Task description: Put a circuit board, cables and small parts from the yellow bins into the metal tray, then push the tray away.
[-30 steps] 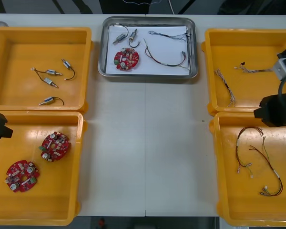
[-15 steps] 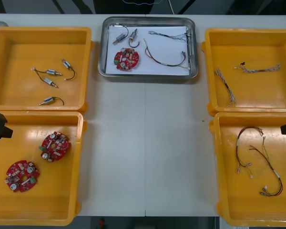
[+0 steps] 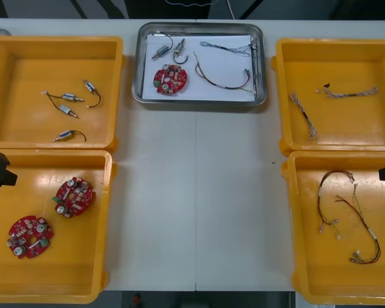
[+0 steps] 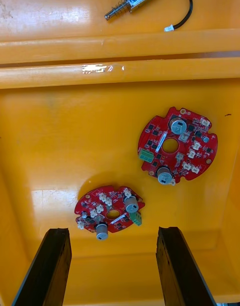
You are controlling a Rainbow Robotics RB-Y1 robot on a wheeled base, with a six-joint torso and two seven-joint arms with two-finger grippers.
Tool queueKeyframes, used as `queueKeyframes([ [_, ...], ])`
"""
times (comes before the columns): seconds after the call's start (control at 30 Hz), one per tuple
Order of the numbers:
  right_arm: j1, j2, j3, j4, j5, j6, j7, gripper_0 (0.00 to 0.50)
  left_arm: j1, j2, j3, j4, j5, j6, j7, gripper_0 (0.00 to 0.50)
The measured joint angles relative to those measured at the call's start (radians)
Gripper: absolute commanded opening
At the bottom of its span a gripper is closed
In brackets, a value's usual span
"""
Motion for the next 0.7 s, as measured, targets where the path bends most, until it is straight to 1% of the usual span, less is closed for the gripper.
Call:
queueKeyframes([
  [0.7,0.000,0.000,0.003,0.002,0.000,0.000,0.000,0.500,0.000,0.000,0.000,0.000,0.000,0.000,0.000,0.500],
])
